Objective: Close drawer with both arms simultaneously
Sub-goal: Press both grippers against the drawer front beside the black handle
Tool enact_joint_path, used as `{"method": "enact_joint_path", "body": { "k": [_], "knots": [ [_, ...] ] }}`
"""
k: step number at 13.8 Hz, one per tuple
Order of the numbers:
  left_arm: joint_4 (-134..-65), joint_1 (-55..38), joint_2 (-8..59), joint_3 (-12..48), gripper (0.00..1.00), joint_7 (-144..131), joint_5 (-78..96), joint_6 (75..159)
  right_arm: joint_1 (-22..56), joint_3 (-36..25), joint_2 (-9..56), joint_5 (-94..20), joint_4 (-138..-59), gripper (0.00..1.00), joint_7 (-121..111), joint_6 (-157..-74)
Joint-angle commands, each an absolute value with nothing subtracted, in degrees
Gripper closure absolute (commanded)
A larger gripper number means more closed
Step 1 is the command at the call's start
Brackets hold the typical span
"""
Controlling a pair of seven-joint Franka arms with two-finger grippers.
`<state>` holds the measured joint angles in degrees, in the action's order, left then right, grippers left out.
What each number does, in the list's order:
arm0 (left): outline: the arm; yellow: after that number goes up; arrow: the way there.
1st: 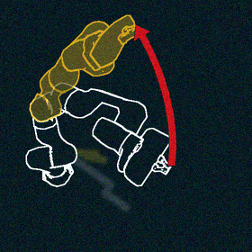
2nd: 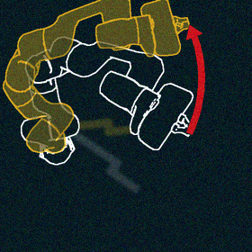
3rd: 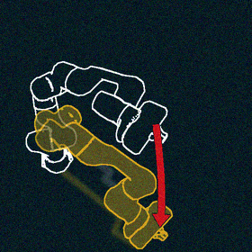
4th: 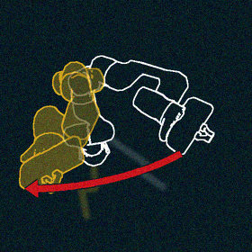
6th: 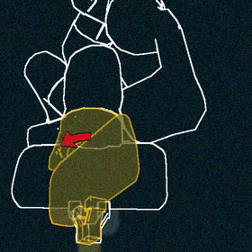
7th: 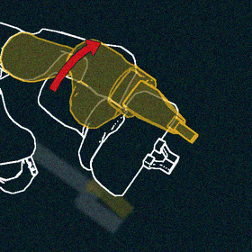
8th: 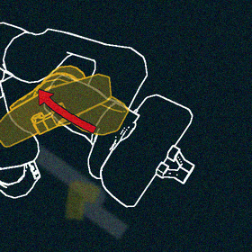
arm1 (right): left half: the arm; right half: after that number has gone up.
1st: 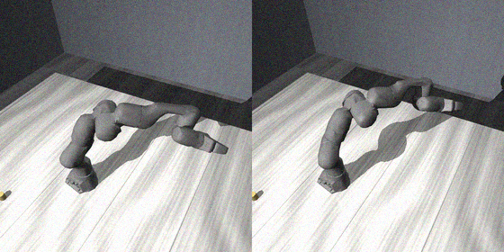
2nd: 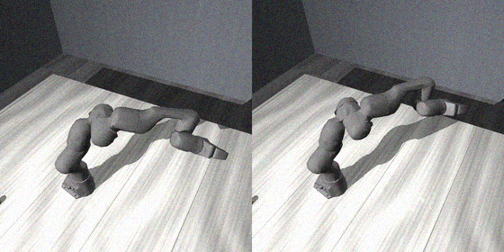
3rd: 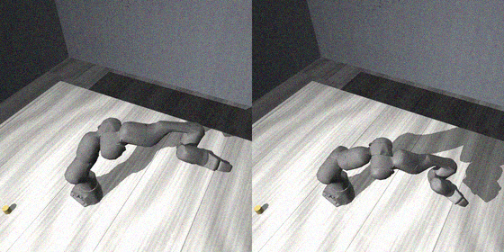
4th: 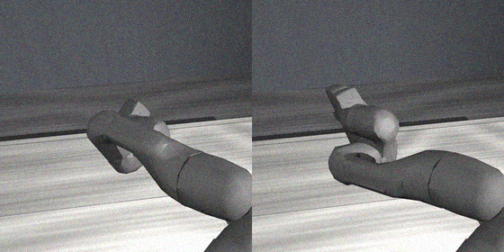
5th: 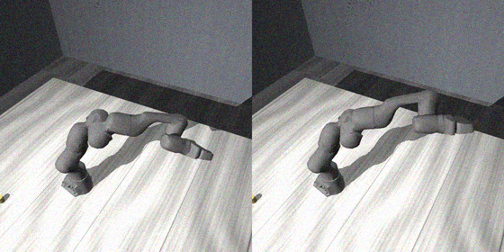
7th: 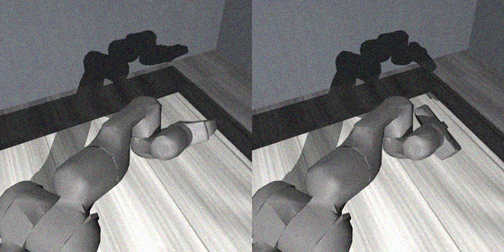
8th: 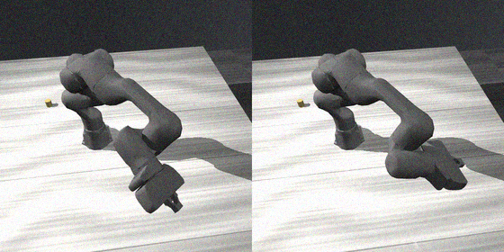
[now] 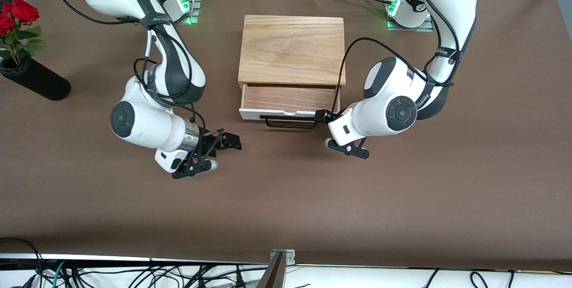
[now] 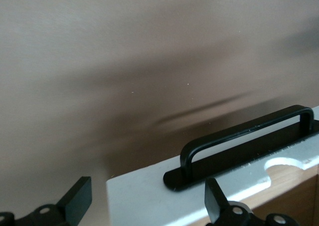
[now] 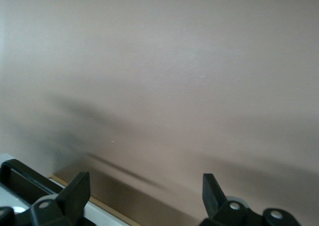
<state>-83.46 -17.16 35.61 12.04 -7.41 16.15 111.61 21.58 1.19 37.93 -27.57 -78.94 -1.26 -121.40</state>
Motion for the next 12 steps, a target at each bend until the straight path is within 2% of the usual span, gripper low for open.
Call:
{"method": "enact_joint_path", "body": {
  "k": [1,12],
  "knots": [
    [-81.30,-19.16,38.49,11.60,0.00,-6.50,17.67,111.97,23.90,1.05,39.81,-31.28,-77.08,0.00,-0.88,-121.73],
    [-82.44,-19.25,38.23,11.87,0.00,-6.59,17.84,109.52,28.74,1.06,41.31,-34.89,-77.87,0.00,2.02,-118.22]
  ]
}}
